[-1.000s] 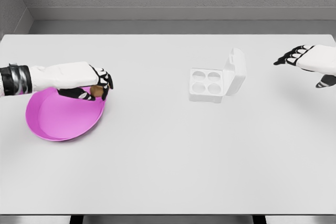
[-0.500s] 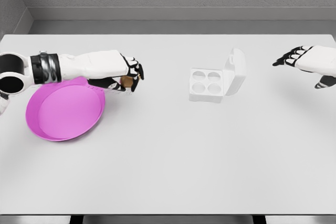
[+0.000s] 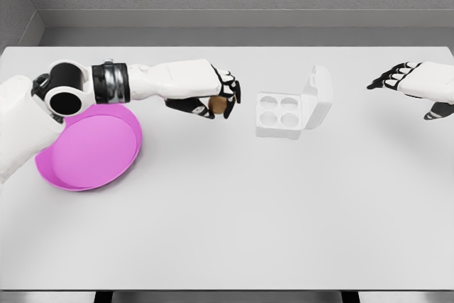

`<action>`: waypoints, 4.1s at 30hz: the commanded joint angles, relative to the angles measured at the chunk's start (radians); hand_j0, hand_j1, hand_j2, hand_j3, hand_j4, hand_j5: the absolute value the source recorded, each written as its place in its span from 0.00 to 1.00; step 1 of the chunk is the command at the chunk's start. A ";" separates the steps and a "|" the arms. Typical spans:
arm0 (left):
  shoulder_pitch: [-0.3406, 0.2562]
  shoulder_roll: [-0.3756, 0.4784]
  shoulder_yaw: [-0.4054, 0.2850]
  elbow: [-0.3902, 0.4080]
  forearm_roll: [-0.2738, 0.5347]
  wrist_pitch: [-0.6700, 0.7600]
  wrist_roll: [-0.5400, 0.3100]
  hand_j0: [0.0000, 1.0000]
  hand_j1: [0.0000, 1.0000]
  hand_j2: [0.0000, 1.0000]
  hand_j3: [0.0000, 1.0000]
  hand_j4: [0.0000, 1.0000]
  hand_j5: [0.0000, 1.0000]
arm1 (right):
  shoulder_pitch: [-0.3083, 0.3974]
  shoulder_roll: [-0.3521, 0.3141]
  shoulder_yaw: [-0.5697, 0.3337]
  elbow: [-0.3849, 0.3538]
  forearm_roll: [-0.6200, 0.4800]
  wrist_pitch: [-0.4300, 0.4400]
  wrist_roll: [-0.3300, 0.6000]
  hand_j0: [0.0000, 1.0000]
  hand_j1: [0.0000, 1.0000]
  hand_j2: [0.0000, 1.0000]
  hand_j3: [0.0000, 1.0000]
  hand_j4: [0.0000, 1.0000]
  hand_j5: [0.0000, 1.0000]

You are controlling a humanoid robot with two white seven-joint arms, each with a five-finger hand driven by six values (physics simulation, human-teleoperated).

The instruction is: Pack egg into the box and close the box lid

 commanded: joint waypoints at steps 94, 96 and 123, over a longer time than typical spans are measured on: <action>-0.104 -0.427 -0.034 0.576 -0.136 0.003 0.006 0.82 0.82 0.82 0.82 0.82 0.82 | 0.000 0.003 0.023 -0.028 -0.004 0.003 0.000 1.00 1.00 1.00 1.00 1.00 1.00; -0.104 -0.427 -0.034 0.576 -0.136 0.003 0.006 0.88 0.88 0.88 0.88 0.88 0.88 | 0.000 0.003 0.023 -0.028 -0.004 0.003 0.000 1.00 1.00 1.00 1.00 1.00 1.00; -0.109 -0.328 -0.034 0.551 -0.044 0.003 0.008 1.00 1.00 1.00 1.00 1.00 1.00 | 0.000 0.004 0.050 -0.064 -0.012 0.003 0.000 1.00 1.00 1.00 1.00 1.00 1.00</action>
